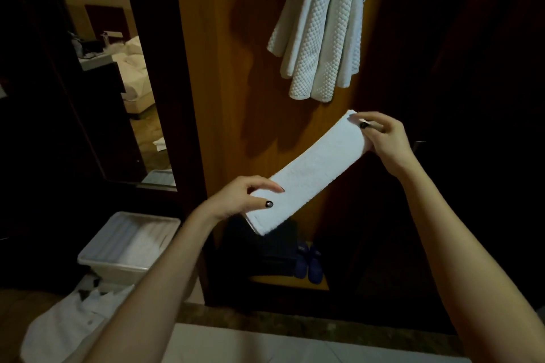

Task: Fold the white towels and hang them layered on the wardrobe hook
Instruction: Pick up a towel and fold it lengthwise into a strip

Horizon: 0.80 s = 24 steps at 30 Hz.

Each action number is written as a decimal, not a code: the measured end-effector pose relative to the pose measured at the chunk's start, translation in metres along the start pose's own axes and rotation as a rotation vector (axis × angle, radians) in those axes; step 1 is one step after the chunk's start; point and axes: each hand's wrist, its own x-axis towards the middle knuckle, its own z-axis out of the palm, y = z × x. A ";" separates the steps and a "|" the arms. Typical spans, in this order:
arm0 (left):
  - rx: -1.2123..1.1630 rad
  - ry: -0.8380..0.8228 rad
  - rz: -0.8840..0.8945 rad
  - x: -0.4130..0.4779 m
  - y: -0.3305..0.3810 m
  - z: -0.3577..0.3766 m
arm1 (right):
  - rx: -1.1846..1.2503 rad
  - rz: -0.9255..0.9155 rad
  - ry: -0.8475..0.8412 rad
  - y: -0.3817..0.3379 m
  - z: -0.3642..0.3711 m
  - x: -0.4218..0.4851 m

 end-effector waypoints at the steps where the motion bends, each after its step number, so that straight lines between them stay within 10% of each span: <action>1: 0.031 -0.025 -0.013 0.005 0.003 -0.011 | 0.013 0.024 -0.023 0.003 -0.006 0.000; 24: 0.045 0.390 0.393 0.214 0.182 -0.214 | 0.333 -0.153 0.039 -0.102 -0.084 0.201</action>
